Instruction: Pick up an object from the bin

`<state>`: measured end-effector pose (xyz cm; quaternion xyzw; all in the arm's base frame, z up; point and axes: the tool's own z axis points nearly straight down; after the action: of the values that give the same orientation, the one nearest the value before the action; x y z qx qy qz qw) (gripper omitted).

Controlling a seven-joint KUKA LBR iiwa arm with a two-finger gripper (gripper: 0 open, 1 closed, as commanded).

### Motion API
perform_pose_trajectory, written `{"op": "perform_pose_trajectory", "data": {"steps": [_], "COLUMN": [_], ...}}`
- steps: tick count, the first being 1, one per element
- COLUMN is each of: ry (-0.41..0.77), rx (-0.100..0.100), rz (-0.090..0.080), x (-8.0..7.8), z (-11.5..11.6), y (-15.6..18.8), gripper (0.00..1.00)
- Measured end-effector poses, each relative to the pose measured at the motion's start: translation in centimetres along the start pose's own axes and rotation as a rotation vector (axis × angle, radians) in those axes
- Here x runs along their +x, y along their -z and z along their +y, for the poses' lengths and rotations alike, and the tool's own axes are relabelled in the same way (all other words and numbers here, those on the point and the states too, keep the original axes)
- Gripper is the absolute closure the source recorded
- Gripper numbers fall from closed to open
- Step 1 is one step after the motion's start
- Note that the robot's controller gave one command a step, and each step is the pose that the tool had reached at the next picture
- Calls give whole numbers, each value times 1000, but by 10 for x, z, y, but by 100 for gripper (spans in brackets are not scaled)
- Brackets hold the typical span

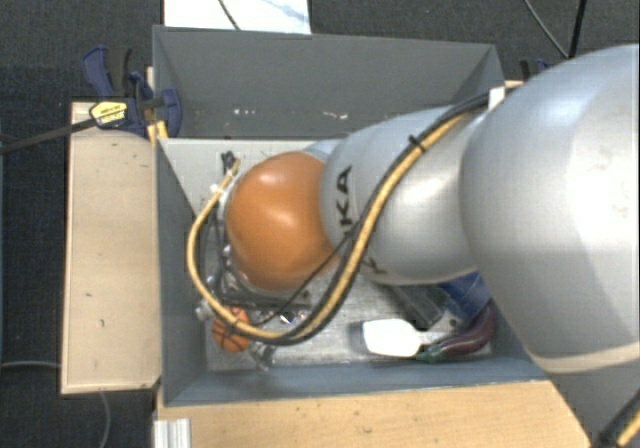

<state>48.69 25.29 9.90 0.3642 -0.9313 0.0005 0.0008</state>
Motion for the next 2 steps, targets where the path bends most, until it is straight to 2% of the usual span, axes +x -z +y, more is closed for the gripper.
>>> {"op": "perform_pose_trajectory", "data": {"steps": [1,2], "ry": [-332,-448], "rx": [-5,-6], "rz": [0,0], "x": [1,1], "z": [0,0], "y": [-13,-15], "gripper": [100,100]}}
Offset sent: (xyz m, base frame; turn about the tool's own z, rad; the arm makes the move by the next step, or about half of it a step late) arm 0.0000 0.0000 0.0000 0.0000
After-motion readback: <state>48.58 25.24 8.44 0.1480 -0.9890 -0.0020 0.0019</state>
